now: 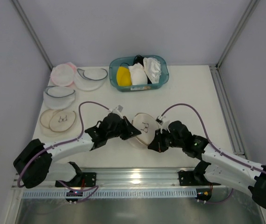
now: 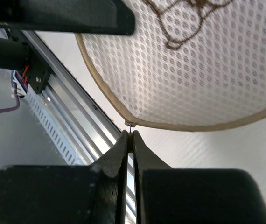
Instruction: Unzip the laundry bag and remove the bra
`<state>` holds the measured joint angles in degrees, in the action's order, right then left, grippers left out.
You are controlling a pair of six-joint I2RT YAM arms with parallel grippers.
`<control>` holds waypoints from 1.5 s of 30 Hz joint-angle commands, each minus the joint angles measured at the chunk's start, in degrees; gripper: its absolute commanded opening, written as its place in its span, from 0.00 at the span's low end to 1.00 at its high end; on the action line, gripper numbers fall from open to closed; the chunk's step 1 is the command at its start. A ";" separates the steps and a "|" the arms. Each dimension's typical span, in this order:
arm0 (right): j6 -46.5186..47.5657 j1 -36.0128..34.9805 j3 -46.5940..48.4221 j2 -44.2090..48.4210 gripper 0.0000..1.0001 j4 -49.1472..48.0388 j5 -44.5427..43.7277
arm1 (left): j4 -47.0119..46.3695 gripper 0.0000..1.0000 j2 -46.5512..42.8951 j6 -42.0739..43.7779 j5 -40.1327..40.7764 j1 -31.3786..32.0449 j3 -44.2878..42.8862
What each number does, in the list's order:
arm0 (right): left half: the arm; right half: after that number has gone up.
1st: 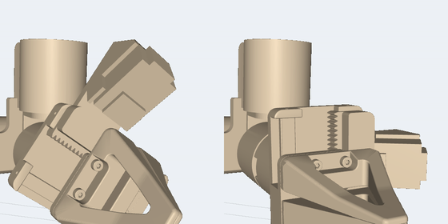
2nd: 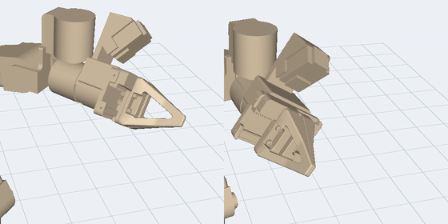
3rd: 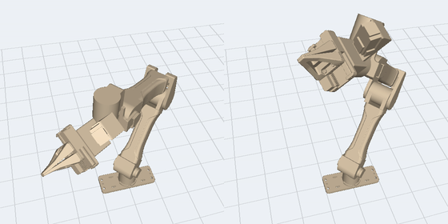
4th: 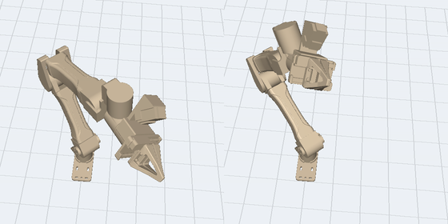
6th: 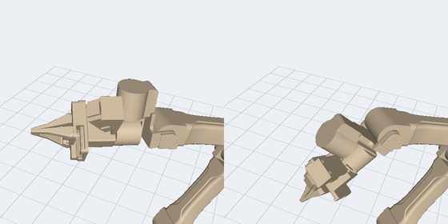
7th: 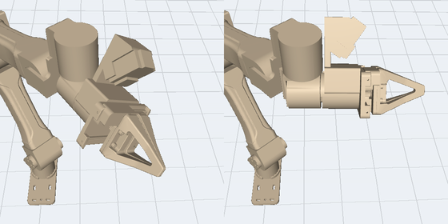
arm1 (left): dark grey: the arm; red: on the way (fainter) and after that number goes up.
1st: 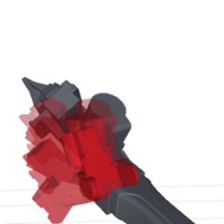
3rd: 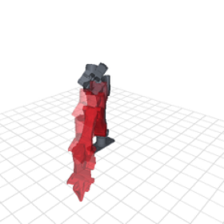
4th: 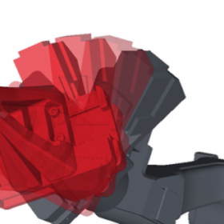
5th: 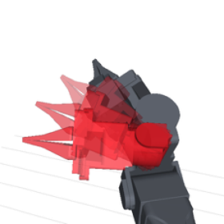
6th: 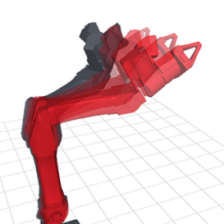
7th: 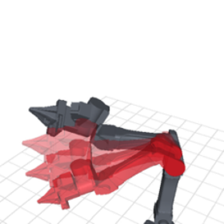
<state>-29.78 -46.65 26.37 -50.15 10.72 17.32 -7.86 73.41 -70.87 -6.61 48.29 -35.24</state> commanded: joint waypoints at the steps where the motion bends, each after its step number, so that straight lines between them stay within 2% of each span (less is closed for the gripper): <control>1: 1.83 -0.02 1.84 -1.00 0.04 7.98 0.35 | 1.88 0.00 -3.26 2.31 3.27 -2.32 -1.41; 6: -0.88 -0.02 2.72 0.14 0.04 14.05 -11.41 | 4.51 0.00 -5.11 4.42 1.43 -4.08 -1.93; 8: -1.94 -0.02 3.77 -0.56 0.04 17.39 -21.67 | 5.74 0.00 -5.20 6.00 -0.23 -4.43 -2.28; 13: -4.32 0.07 9.22 -6.00 0.04 20.65 -35.74 | 7.68 0.00 -3.71 10.22 -4.72 -5.75 -4.04; 18: -2.57 0.51 12.12 -12.95 0.04 18.90 -41.67 | 7.68 0.00 -1.35 14.95 -9.46 -7.24 -6.23; 22: -1.86 0.51 11.86 -11.21 0.04 17.32 -40.97 | 4.88 0.00 3.92 17.08 -14.74 -10.75 -9.75; 23: -1.69 0.51 11.51 -10.33 0.04 17.23 -40.44 | 4.17 0.03 5.33 17.17 -15.70 -11.29 -11.41; 24: -1.51 0.51 11.34 -8.23 0.04 17.32 -40.35 | 2.77 0.29 6.65 17.26 -16.41 -11.73 -11.95; 27: -0.63 0.51 10.72 -5.05 0.04 17.67 -38.78 | 0.04 0.89 10.61 16.03 -15.80 -12.70 -13.53; 28: -0.37 0.51 10.46 -3.04 0.04 17.67 -38.24 | -0.49 0.95 10.62 15.07 -15.10 -12.70 -13.36; 29: -0.37 0.51 10.19 -1.98 0.04 17.75 -37.63 | -0.84 0.99 9.92 14.36 -13.44 -12.78 -13.01; 31: 0.42 0.51 9.76 0.48 0.04 17.32 -34.75 | -0.58 0.99 6.86 12.87 -9.75 -12.61 -10.12; 32: 0.77 0.51 9.40 1.19 0.04 16.62 -32.37 | 1.94 1.00 1.53 11.65 -5.39 -12.61 -7.58; 34: 1.56 0.51 8.96 2.33 0.04 15.22 -28.96 | 7.13 1.00 -4.64 11.11 -2.63 -12.35 -5.63; 35: 1.83 0.51 8.35 2.95 0.04 14.25 -26.49 | 9.76 1.00 -10.77 10.41 -2.01 -12.26 -4.67; 37: 2.62 0.42 7.38 3.30 0.04 8.81 -19.99 | 15.40 1.00 -16.08 9.35 -1.30 -11.73 -2.04; 38: 2.88 0.42 6.16 3.13 0.04 6.44 -11.00 | 16.72 1.00 -20.45 7.87 -1.21 -11.30 -1.15; 40: 1.84 0.42 4.66 2.52 0.04 -3.22 -2.42 | 19.27 0.99 -23.56 6.10 -1.21 -9.81 1.13; 41: 1.22 0.34 3.35 1.03 0.04 -6.30 5.19 | 19.28 1.00 -24.79 5.14 -1.12 -9.27 2.01; 42: 0.52 0.25 2.90 0.06 0.04 -12.94 7.96 | 18.94 0.99 -26.63 2.95 -1.30 -8.57 2.89; 45: -1.42 -0.72 2.72 -3.97 0.04 -19.75 13.17 | 14.99 1.00 -26.04 0.30 -2.00 -6.38 5.53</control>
<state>-29.39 -46.46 29.30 -51.29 6.63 16.49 5.87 45.80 -66.11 -9.13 40.38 -32.60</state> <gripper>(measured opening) 0.052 0.994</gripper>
